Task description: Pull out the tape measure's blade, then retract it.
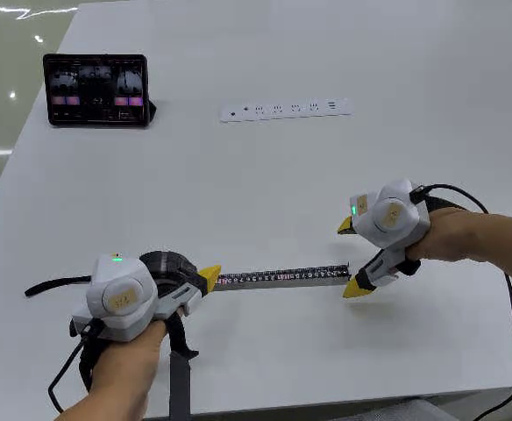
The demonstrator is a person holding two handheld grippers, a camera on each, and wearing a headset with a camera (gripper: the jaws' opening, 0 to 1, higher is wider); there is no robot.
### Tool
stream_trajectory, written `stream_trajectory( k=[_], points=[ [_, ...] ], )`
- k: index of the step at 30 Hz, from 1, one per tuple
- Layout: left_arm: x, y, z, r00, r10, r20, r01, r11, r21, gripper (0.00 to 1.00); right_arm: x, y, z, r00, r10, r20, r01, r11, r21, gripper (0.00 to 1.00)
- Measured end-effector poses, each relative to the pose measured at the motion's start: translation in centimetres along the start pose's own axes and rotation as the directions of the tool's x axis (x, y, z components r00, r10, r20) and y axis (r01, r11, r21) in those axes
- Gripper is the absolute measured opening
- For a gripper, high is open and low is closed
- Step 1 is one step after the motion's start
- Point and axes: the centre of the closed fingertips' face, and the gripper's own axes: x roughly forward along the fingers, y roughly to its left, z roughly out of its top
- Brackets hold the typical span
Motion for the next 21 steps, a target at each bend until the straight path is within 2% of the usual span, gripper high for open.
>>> stream_trajectory(
  k=[5, 7, 10, 15, 19, 21],
  points=[
    [0.1, -0.7, 0.5, 0.9998, -0.017, 0.008, 0.017, 1.000, 0.010, 0.99, 0.5, 0.5, -0.3, 0.9997, 0.022, -0.009, -0.022, 1.000, -0.012, 0.41],
    [0.1, -0.7, 0.5, 0.9997, -0.019, 0.011, 0.020, 1.000, -0.003, 0.99, 0.5, 0.6, -0.4, 0.9996, 0.026, -0.013, -0.027, 0.999, -0.021, 0.36],
    [0.2, -0.3, 0.2, 1.0000, -0.006, 0.004, 0.006, 0.999, -0.039, 0.99, 0.5, 0.9, -0.4, 0.9991, 0.039, -0.016, -0.039, 0.999, -0.029, 0.30],
    [0.1, 0.4, -0.1, 0.9999, 0.012, 0.000, -0.012, 0.998, -0.056, 0.99, 0.5, 0.7, -0.8, 0.9991, 0.030, -0.030, -0.031, 0.999, -0.030, 0.23],
    [0.0, 0.7, -0.2, 0.9998, 0.020, -0.003, -0.020, 0.997, -0.069, 0.98, 0.6, 0.8, -1.2, 0.9984, 0.035, -0.044, -0.036, 0.999, -0.022, 0.21],
    [-0.1, 0.7, -0.3, 0.9997, 0.023, -0.003, -0.023, 0.997, -0.072, 0.97, 0.6, 1.0, -1.2, 0.9981, 0.041, -0.045, -0.042, 0.999, -0.025, 0.17]
  ],
)
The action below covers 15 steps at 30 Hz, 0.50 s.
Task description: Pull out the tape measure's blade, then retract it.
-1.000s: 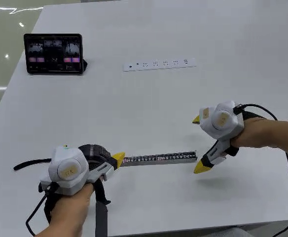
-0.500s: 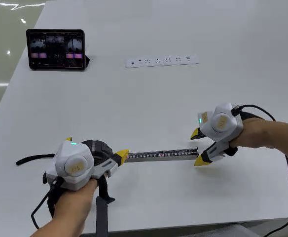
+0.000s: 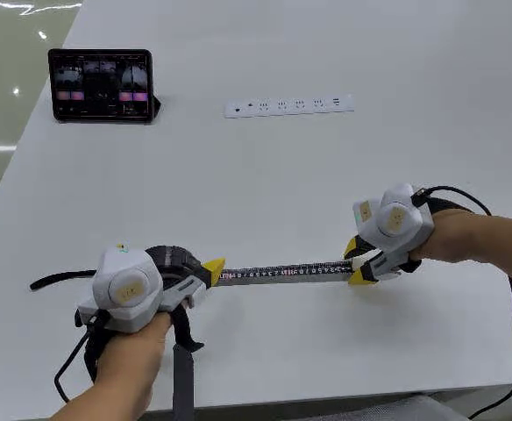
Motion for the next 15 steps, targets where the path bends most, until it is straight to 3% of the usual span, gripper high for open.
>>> stream_trajectory(
  k=[10, 15],
  points=[
    [0.1, -0.2, -0.6, 0.9999, -0.005, -0.014, 0.005, 1.000, -0.016, 0.93, 0.1, 0.0, 0.1, 1.0000, 0.004, -0.006, -0.004, 0.997, 0.071, 0.12],
    [0.2, -0.5, -1.2, 0.9993, -0.007, -0.036, 0.006, 1.000, -0.012, 0.86, 0.4, -0.1, 0.2, 0.9971, -0.013, -0.076, 0.018, 0.998, 0.063, 0.11]
  ],
)
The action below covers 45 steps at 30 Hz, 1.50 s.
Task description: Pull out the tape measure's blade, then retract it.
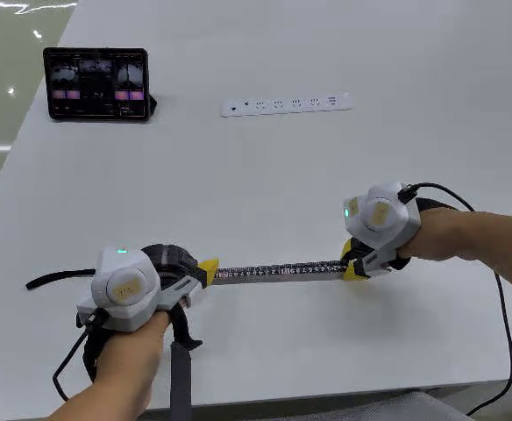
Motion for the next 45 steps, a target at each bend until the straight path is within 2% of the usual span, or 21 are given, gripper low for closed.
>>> stream_trajectory(
  k=[4, 7, 9, 13, 16, 21, 23, 29, 33, 35, 40, 45],
  points=[
    [-0.1, 0.3, -0.3, 0.9998, 0.018, -0.007, -0.018, 1.000, -0.013, 0.82, -0.1, 0.0, 0.0, 0.9995, 0.005, -0.030, -0.005, 1.000, 0.003, 0.11],
    [-0.1, 0.9, -0.3, 0.9992, 0.038, -0.014, -0.038, 0.997, -0.061, 0.77, 0.0, -0.1, 0.1, 0.9988, 0.000, -0.048, 0.002, 0.999, 0.042, 0.11],
    [0.1, 0.9, -0.3, 0.9990, 0.039, -0.022, -0.041, 0.997, -0.065, 0.76, 0.0, -0.1, 0.0, 0.9985, -0.009, -0.055, 0.011, 0.999, 0.032, 0.11],
    [0.1, 1.0, -0.3, 0.9983, 0.050, -0.031, -0.052, 0.997, -0.061, 0.68, -0.1, -0.3, 0.0, 0.9993, -0.009, -0.036, 0.011, 0.998, 0.059, 0.11],
    [0.0, 1.7, -0.2, 0.9970, 0.070, -0.034, -0.072, 0.993, -0.090, 0.62, -0.1, -0.1, 0.0, 0.9997, -0.008, -0.022, 0.009, 0.999, 0.054, 0.10],
    [0.2, 1.4, -0.2, 0.9965, 0.058, -0.060, -0.062, 0.996, -0.067, 0.60, -0.2, -0.3, 0.2, 0.9994, -0.022, -0.027, 0.024, 0.996, 0.088, 0.09],
    [0.2, 1.4, -0.3, 0.9951, 0.058, -0.080, -0.062, 0.997, -0.039, 0.59, -0.2, -0.3, 0.2, 0.9994, -0.025, -0.022, 0.027, 0.996, 0.088, 0.09],
    [0.2, 1.4, -0.5, 0.9937, 0.051, -0.099, -0.056, 0.998, -0.043, 0.58, -0.1, -0.4, 0.2, 0.9998, -0.014, -0.016, 0.016, 0.994, 0.108, 0.09],
    [0.2, 1.4, -0.5, 0.9926, 0.045, -0.113, -0.051, 0.997, -0.050, 0.58, 0.0, -0.3, 0.3, 0.9999, -0.004, -0.014, 0.005, 0.996, 0.090, 0.10],
    [0.2, 1.4, -0.6, 0.9918, 0.047, -0.119, -0.053, 0.997, -0.050, 0.59, -0.1, -0.4, 0.3, 0.9999, 0.014, 0.001, -0.014, 0.991, 0.133, 0.10],
    [0.2, 1.4, -0.6, 0.9916, 0.045, -0.121, -0.052, 0.997, -0.052, 0.59, 0.0, -0.2, 0.5, 0.9996, -0.004, -0.028, 0.007, 0.996, 0.086, 0.10],
    [0.1, 1.4, -0.7, 0.9911, 0.048, -0.124, -0.054, 0.997, -0.047, 0.59, 0.0, -0.1, 0.7, 0.9991, -0.010, -0.040, 0.013, 0.997, 0.081, 0.10]
  ],
)
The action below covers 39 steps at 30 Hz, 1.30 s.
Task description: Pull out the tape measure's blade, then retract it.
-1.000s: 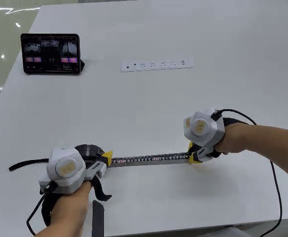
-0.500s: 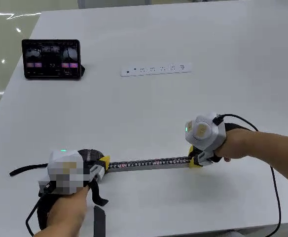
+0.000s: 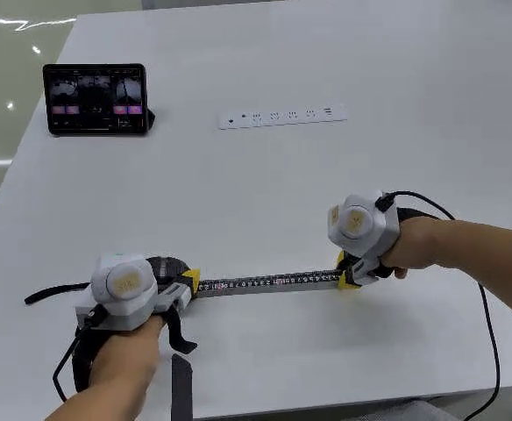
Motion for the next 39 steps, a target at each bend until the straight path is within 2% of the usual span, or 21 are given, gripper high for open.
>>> stream_trajectory(
  k=[5, 8, 10, 16, 26, 39],
  points=[
    [-0.1, 0.0, -0.1, 1.0000, -0.005, -0.006, 0.005, 1.000, 0.005, 0.59, 0.1, 0.0, 0.2, 0.9999, 0.006, -0.014, -0.006, 1.000, -0.027, 0.10],
    [-0.1, -0.1, -0.2, 0.9999, -0.010, -0.010, 0.010, 1.000, 0.011, 0.59, 0.1, -0.1, 0.3, 0.9999, 0.005, -0.012, -0.004, 1.000, 0.011, 0.10],
    [-0.1, -0.1, -0.2, 0.9999, -0.009, -0.012, 0.010, 1.000, 0.014, 0.59, 0.2, 0.1, 0.4, 0.9998, 0.001, -0.018, -0.001, 1.000, -0.023, 0.10],
    [0.0, -0.1, -0.3, 0.9998, -0.008, -0.020, 0.008, 1.000, 0.017, 0.59, 0.3, 0.1, 0.7, 0.9999, 0.003, -0.014, -0.003, 1.000, 0.001, 0.10],
    [0.1, 0.0, -0.4, 0.9994, -0.014, -0.031, 0.014, 1.000, 0.008, 0.59, 0.6, 0.2, 1.3, 0.9997, 0.001, -0.026, -0.001, 1.000, -0.006, 0.10],
    [0.1, 0.0, -0.4, 0.9992, -0.018, -0.036, 0.019, 1.000, 0.008, 0.59, 0.9, 0.3, 2.1, 0.9998, 0.005, -0.019, -0.004, 1.000, 0.003, 0.10]
  ],
)
